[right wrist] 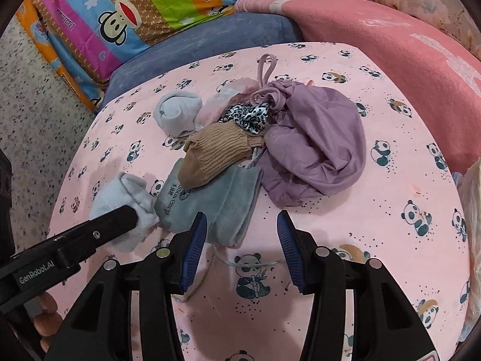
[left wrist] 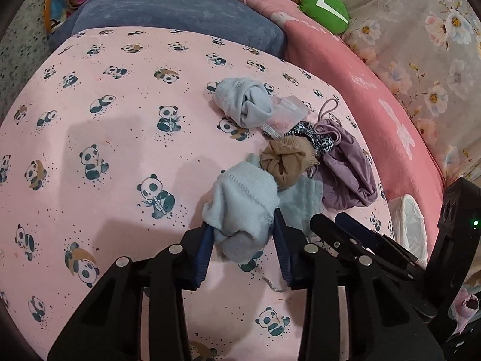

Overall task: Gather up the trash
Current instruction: 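Grasp the pale blue sock with the left tool while the right tool grasps the grey pouch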

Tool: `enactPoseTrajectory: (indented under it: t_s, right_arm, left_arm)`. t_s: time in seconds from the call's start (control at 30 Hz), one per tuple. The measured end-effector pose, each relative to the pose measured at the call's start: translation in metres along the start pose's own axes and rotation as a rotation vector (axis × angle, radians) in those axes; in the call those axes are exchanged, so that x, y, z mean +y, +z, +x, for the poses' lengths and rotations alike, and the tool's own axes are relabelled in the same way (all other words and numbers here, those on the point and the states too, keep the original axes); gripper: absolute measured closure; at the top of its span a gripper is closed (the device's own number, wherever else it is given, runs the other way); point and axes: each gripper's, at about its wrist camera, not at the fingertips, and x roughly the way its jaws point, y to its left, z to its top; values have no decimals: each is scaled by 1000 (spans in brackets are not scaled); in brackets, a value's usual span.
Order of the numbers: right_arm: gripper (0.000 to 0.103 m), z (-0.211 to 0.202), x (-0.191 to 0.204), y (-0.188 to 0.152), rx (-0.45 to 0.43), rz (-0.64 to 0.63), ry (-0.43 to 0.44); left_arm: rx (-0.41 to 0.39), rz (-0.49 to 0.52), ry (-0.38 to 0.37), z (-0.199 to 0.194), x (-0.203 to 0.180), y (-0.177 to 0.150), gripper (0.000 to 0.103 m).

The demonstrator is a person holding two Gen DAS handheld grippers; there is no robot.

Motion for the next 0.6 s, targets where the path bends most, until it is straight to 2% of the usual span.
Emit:
enactPoseTrajectory:
  t_s: [0.13,0.17,0.2,0.27,0.3,0.33,0.6]
  right_arm:
    - [57,13,6,-1,32,-11,8]
    - [64,14,7,-2,36,-13,9]
    - [65,14,9,-3,28,-27,-2]
    - [80,14,12,-4,40,-47,4]
    - [81,13,13,-4,40,-50,6]
    - [88,12,13,-5,38,-50,10]
    - [89,-32,7,-2,-51,-24,43]
  left_arm:
    - [-13,17,49,-2,-1,5,67]
    - [-13,18,53,-2,-1,5,67]
    - [-15,21,61,-2,-1,6,67]
    - [-20,32,82,-3,-3,7,67]
    - [-22,38,93,-3,-5,7,67]
    - [-23,41,95,-4,-6,8,67]
    - [-53,75,103,-18,-27,10,67]
